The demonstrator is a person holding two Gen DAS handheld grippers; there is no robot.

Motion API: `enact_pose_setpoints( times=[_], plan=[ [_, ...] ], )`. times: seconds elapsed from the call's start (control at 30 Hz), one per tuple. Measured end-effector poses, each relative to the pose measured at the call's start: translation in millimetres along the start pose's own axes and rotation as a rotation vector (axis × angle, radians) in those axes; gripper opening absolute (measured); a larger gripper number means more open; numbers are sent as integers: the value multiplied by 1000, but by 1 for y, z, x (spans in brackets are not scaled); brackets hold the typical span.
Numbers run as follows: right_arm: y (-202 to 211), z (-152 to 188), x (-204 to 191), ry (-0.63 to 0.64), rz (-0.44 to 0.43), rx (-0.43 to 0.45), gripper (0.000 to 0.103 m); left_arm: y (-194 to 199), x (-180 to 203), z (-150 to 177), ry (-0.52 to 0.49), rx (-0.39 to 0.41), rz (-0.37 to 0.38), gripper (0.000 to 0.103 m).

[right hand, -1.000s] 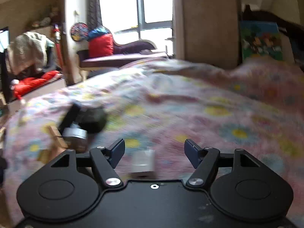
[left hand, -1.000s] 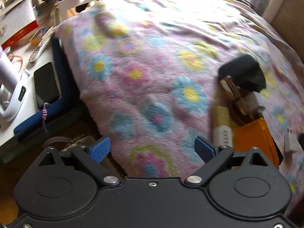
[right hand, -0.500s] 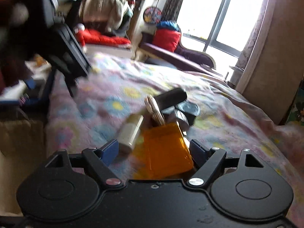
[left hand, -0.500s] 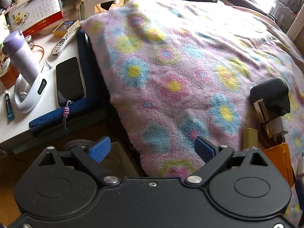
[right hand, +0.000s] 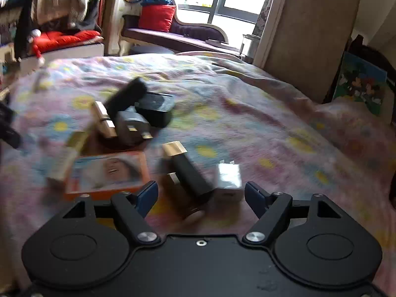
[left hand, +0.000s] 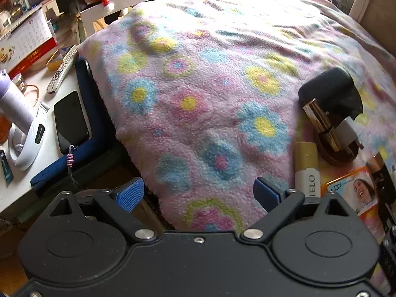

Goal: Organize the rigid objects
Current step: 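Grasp the orange toothpaste box with the right gripper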

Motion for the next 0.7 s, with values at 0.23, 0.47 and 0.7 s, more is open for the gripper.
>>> enact_pose_setpoints(
  times=[0.23,0.47,0.7],
  plan=[
    [39,-3,-47,13,-197,107,91,-4,-6,5,12,-19,-7,92],
    [3,-2,-70,148,-240,38,91,-1,-13,1,43,-5,18,92],
    [-10,4,-53,38,-310,-5,88,-1,1,-1,-33,15,23,92]
  ],
)
Point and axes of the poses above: each gripper's, at about its wrist camera, not at the fingertips, and y roughly against the way its jaws point, x to its right, z to its underside, the point moved 7 cm from there along -y, roughly the way its jaws point, and after that the axes turned 11 degrees about z, right-handed, at the moved point
